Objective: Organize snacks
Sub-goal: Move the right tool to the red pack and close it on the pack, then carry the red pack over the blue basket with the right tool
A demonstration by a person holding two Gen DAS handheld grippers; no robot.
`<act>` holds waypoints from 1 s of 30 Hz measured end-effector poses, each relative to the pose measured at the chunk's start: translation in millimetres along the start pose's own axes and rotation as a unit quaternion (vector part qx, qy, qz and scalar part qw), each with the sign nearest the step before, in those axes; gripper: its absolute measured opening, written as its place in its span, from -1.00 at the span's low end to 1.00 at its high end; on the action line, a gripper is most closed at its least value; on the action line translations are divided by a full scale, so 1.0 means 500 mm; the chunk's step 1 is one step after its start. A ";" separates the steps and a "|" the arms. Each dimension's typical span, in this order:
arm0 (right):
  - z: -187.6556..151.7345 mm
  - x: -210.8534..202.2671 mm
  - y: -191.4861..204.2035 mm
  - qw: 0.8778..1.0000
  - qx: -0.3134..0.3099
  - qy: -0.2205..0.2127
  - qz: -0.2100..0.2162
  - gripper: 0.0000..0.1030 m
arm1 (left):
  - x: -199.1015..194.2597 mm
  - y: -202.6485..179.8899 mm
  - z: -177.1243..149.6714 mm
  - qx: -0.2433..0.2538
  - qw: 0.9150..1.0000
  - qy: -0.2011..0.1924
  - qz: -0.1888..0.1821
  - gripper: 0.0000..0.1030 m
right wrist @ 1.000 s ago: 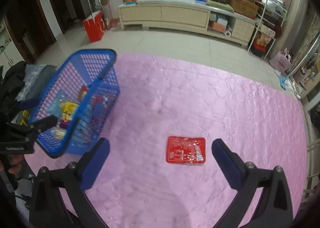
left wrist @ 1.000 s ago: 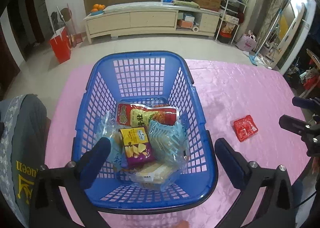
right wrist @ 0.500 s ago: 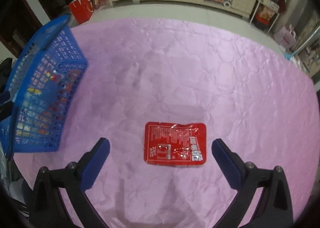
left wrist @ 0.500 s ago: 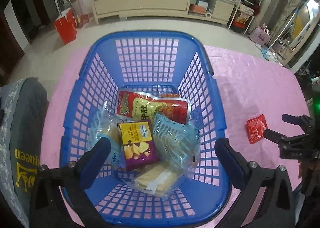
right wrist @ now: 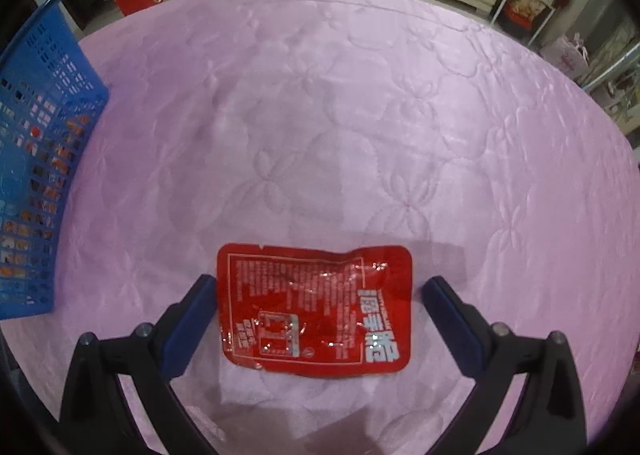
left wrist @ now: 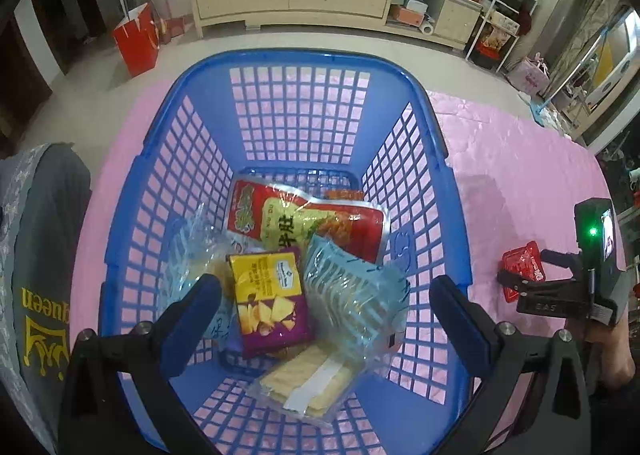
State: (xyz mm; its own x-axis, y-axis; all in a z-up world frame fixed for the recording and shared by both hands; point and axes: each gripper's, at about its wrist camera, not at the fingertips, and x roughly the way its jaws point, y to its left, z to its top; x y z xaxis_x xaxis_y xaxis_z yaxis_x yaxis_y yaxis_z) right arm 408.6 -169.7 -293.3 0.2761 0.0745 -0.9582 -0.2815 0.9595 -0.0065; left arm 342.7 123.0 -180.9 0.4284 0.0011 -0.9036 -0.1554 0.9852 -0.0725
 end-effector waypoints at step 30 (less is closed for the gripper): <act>-0.044 -0.264 0.105 0.991 -0.043 -0.081 0.093 -0.70 | -0.078 0.010 -0.018 0.013 0.999 -0.035 -0.035 1.00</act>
State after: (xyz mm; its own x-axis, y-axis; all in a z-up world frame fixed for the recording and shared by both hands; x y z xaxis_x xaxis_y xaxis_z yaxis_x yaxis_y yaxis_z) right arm 337.3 -135.3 -173.5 0.3534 0.2976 -0.8869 -0.4173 0.8987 0.1353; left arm 317.5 126.2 -149.8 0.4995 -0.0569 -0.8644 -0.1006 0.9873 -0.1231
